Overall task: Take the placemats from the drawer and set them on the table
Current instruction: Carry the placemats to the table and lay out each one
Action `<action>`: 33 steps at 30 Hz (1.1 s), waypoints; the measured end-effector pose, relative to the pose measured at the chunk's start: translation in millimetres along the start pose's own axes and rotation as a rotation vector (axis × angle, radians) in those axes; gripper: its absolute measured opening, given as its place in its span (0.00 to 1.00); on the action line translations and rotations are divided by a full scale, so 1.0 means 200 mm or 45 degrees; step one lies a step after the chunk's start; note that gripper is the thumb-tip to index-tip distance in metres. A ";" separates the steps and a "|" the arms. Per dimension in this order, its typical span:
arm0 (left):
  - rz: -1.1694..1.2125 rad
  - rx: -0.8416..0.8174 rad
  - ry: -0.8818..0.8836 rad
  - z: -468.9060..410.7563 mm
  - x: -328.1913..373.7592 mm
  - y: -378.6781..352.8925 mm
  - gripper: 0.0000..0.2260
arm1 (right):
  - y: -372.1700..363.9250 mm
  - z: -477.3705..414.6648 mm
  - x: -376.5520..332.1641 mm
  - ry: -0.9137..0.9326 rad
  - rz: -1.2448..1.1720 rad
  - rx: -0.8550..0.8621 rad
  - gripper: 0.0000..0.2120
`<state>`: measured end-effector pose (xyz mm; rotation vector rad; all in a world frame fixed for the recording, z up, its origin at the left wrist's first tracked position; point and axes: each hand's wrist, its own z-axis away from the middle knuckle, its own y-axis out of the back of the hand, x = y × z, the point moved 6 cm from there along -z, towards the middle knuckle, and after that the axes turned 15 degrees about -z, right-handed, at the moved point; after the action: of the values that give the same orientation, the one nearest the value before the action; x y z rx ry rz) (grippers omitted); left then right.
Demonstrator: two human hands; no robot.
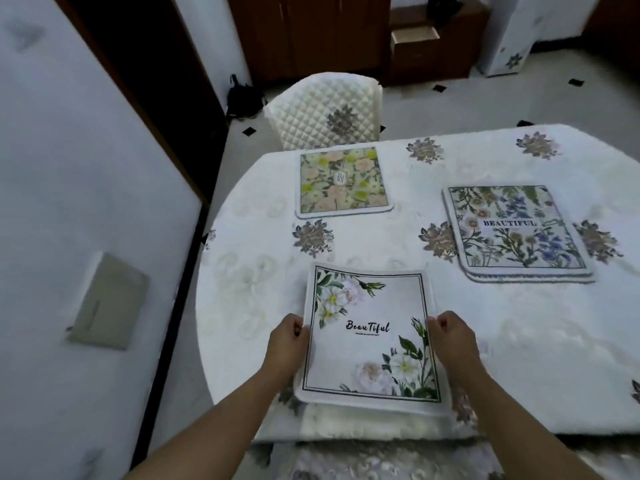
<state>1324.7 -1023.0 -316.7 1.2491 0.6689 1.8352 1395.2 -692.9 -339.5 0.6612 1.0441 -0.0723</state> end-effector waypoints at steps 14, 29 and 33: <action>-0.023 -0.048 -0.009 -0.06 -0.22 -0.23 0.04 | -0.07 -0.09 0.23 -0.024 0.177 0.028 0.11; -0.809 0.073 -0.703 0.31 -0.07 -0.75 0.25 | -0.73 0.46 0.25 0.889 0.849 -0.639 0.29; -0.864 0.053 -0.766 0.28 -0.11 -0.72 0.27 | -0.69 0.43 0.24 0.945 0.843 -0.672 0.29</action>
<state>1427.5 -964.2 -418.7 1.3013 0.6728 0.8403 1438.6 -838.3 -415.7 0.5182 1.4148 1.0608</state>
